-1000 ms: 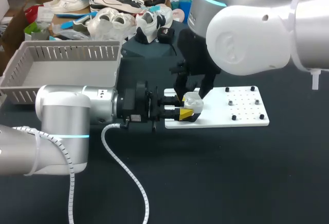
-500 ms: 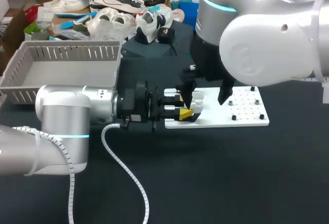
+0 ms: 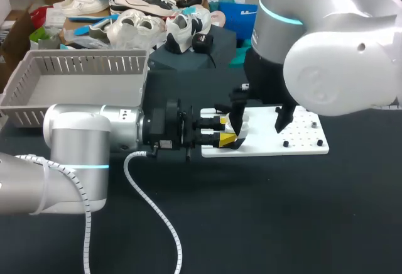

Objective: Pick up each earbud case from the left stands, insert the matching earbuds, close the lid, and place the case in the box.

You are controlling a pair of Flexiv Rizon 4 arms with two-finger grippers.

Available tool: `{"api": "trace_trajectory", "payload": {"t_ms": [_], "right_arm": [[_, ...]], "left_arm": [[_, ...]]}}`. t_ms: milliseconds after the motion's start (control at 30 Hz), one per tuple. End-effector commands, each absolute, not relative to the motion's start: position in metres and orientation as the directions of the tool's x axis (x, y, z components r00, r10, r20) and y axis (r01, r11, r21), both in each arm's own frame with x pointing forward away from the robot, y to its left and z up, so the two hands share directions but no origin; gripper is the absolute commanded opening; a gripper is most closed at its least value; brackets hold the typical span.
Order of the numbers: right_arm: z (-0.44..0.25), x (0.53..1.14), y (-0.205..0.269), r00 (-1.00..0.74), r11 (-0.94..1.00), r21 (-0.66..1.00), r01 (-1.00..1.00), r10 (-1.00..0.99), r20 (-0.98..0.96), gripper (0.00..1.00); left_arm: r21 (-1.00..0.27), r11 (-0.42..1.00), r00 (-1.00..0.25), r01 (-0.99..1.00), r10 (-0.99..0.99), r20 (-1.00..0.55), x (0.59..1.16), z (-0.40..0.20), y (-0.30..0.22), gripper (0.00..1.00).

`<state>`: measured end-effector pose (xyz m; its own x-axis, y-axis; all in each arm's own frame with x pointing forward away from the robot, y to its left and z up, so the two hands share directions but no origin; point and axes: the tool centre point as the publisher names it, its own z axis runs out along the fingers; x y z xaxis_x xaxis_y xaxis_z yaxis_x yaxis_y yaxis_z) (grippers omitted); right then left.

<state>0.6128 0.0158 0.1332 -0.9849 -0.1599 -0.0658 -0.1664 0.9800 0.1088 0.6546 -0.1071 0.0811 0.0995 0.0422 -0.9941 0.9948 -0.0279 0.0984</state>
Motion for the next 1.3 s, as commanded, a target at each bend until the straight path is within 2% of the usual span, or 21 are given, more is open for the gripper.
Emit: {"api": "trace_trajectory", "payload": {"t_ms": [33,1033,1200,1300], "right_arm": [[0.129,0.617,0.013,-0.986,0.980,0.115,-0.163,-0.156,-0.065,0.92],[0.128,0.638,0.025,-0.982,0.975,0.122,-0.185,-0.178,-0.069,0.93],[0.134,0.636,0.019,-0.984,0.980,0.114,-0.164,-0.154,-0.087,0.94],[0.136,0.641,0.010,-0.989,0.989,0.108,-0.104,-0.092,-0.116,1.00]], "left_arm": [[0.101,-0.022,0.101,0.995,0.041,-0.994,0.653,0.081,-0.107,0.00],[0.101,-0.022,0.101,0.995,0.041,-0.994,0.653,0.081,-0.107,0.00],[0.101,-0.022,0.101,0.995,0.041,-0.994,0.653,0.081,-0.107,0.00],[0.101,-0.022,0.101,0.995,0.041,-0.994,0.653,0.081,-0.107,0.00]]}}
